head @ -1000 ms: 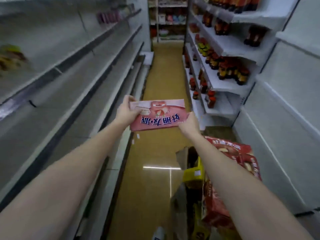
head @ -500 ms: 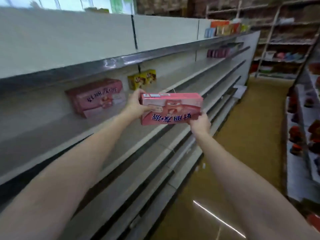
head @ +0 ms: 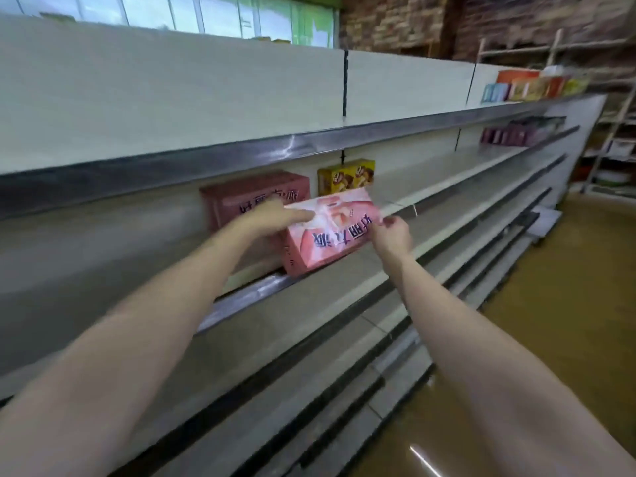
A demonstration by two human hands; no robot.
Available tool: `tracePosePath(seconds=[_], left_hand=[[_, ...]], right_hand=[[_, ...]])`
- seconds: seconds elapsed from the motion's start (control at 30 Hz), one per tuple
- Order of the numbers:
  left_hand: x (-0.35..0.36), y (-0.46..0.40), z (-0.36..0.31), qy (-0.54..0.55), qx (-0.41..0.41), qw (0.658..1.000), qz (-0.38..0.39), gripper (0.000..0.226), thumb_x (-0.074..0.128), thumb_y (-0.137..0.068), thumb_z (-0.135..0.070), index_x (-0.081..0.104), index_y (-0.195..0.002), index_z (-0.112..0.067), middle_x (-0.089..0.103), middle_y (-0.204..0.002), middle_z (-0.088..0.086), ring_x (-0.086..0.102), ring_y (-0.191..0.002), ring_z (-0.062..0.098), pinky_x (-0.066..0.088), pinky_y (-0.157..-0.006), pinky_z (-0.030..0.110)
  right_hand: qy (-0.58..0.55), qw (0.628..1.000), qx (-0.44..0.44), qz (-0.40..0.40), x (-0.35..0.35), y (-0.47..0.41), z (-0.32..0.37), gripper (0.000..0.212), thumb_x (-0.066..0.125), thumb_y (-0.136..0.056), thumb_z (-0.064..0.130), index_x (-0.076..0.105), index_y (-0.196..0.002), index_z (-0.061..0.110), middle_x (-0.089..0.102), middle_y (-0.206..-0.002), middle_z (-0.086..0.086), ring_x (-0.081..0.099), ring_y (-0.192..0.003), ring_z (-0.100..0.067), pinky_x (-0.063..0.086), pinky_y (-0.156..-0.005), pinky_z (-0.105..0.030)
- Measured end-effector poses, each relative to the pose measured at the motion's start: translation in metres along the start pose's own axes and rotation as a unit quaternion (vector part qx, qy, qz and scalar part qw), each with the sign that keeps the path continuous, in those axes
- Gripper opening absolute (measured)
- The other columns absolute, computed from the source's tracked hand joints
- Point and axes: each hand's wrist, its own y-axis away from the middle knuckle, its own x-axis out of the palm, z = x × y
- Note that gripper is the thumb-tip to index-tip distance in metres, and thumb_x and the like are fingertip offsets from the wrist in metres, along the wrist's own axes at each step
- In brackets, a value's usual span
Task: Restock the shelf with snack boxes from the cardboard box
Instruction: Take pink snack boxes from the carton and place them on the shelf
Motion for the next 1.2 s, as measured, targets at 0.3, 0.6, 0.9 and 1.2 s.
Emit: tracePosePath(seconds=[0.3,0.6,0.9,1.2], left_hand=[[0.019,-0.019,0.005,0.234,-0.047,0.961,-0.141,0.042,0.083,-0.073,-0.042,0.074,-0.097,-0.008,0.077,-0.088,0.008,0.071,-0.069,0.02,0.052,-0.062,0.028],[0.009,-0.036,0.0,0.272,-0.07,0.959,-0.044,0.047,0.085,-0.066,-0.044,0.076,-0.103,-0.016,0.075,-0.108,0.004,0.065,-0.107,0.023,0.043,-0.103,0.037],[-0.002,-0.04,-0.013,0.304,-0.079,0.942,-0.118,0.023,0.066,-0.088,-0.036,0.068,-0.086,-0.013,0.07,-0.067,0.007,0.067,-0.055,0.022,0.058,-0.059,0.033],[-0.031,-0.026,0.003,0.303,-0.071,0.94,-0.141,0.056,0.077,-0.082,-0.032,0.06,-0.126,-0.003,0.066,-0.114,0.026,0.071,-0.092,0.043,0.06,-0.077,0.053]], right_hand=[[-0.172,0.945,0.071,0.269,0.059,-0.02,0.021,0.052,0.074,-0.086,0.043,0.052,-0.118,0.008,0.068,-0.107,-0.013,0.071,-0.085,-0.026,0.062,-0.068,-0.041],[-0.212,0.881,0.041,0.42,0.066,-0.067,0.033,0.028,0.064,-0.088,0.025,0.065,-0.115,0.016,0.074,-0.102,-0.011,0.069,-0.091,-0.032,0.054,-0.085,-0.043],[-0.185,0.828,0.033,0.529,0.061,-0.094,0.041,0.013,0.054,-0.088,0.013,0.062,-0.099,0.013,0.075,-0.077,-0.005,0.07,-0.063,-0.017,0.057,-0.064,-0.027],[-0.078,0.834,-0.009,0.547,0.069,-0.11,0.051,0.031,0.053,-0.072,0.012,0.062,-0.102,0.01,0.072,-0.077,-0.009,0.067,-0.063,-0.021,0.054,-0.059,-0.027]])
